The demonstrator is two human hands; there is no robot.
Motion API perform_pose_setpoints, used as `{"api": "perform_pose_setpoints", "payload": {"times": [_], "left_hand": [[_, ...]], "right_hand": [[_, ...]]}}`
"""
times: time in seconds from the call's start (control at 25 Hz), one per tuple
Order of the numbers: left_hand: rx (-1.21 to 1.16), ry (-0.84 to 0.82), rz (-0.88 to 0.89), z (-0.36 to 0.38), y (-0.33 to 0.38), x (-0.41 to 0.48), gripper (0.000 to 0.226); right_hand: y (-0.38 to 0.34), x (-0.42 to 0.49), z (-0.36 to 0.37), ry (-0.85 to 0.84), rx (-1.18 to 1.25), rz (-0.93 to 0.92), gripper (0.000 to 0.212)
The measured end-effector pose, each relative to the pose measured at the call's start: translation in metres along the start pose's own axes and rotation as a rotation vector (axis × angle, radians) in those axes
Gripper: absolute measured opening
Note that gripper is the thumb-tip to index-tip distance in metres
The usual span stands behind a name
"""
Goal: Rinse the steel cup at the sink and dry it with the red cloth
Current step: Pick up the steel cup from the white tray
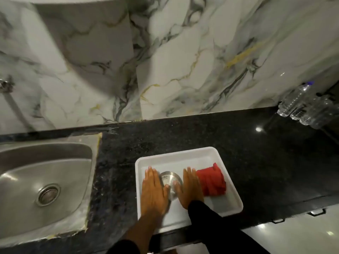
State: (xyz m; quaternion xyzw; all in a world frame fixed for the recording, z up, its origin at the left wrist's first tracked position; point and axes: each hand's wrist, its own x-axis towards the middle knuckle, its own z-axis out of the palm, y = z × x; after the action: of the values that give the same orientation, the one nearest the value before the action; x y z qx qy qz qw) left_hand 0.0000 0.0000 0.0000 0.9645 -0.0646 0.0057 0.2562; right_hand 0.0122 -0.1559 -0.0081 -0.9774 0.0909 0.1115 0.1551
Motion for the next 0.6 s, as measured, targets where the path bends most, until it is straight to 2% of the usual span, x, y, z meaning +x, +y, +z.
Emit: {"api": "perform_pose_setpoints", "payload": {"times": [0.08,0.16,0.28,0.4,0.6], "left_hand": [[-0.076,-0.112,-0.253,0.017,0.009,0.007,0.084],[-0.138,-0.122,-0.45,0.028,0.018,0.012,0.078],[-0.35,-0.1,-0.628,0.03,0.038,0.022,0.071],[-0.542,-0.108,-0.748,0.023,0.046,0.032,0.061],[-0.761,0.025,-0.818,0.007,0.037,0.027,0.041]], "right_hand": [[0.006,0.011,0.011,-0.069,0.016,0.017,0.073],[0.008,0.016,0.019,-0.09,0.024,0.039,0.07],[0.005,0.018,0.026,-0.098,0.088,0.064,0.066],[0.004,0.014,0.03,-0.105,0.256,0.087,0.061],[-0.015,0.01,0.012,-0.041,0.8,0.194,0.049]]}}
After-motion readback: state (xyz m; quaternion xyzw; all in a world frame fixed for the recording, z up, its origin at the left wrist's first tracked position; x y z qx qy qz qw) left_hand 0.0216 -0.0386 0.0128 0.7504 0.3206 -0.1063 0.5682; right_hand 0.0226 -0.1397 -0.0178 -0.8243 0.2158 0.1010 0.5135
